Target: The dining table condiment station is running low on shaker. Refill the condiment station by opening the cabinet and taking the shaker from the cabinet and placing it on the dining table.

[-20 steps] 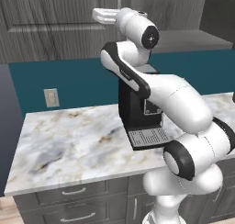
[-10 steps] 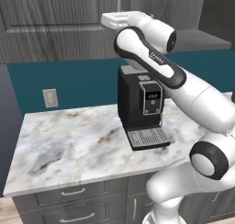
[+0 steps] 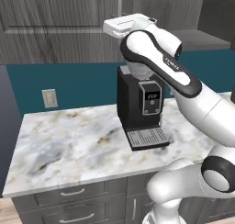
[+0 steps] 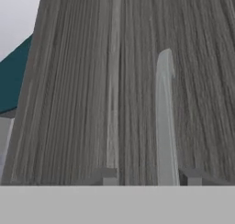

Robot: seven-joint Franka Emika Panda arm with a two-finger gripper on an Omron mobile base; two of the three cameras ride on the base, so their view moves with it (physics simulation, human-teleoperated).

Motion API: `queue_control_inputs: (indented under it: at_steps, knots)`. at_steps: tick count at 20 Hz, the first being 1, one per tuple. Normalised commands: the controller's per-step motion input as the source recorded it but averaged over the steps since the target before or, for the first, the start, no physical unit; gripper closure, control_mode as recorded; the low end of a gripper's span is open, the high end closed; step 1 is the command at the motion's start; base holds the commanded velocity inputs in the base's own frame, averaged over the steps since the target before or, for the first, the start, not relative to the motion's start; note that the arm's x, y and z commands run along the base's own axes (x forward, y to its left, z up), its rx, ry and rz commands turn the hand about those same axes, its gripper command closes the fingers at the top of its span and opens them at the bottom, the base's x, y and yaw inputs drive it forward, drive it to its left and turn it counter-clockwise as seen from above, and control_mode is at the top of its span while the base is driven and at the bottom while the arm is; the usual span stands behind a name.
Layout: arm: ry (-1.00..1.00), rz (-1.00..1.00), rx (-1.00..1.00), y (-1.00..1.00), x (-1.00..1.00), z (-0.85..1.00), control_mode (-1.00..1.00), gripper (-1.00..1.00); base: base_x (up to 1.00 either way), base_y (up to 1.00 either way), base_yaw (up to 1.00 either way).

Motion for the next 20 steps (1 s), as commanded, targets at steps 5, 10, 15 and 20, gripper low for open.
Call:
queue_control_inputs:
  at_steps: [5, 10, 15, 20]
  knots:
    - [0.09, 0.00, 0.00, 0.98, -1.00, 0.13, -1.00, 1.00, 0.00, 0.00, 0.00]
    - [0.16, 0.00, 0.00, 0.91, -1.00, 0.17, -1.00, 1.00, 0.00, 0.00, 0.00]
    - [0.15, 0.00, 0.00, 0.95, -1.00, 0.08, -1.00, 1.00, 0.00, 0.00, 0.00]
    - [0.11, 0.00, 0.00, 1.00, -1.00, 0.01, -1.00, 1.00, 0.00, 0.00, 0.00]
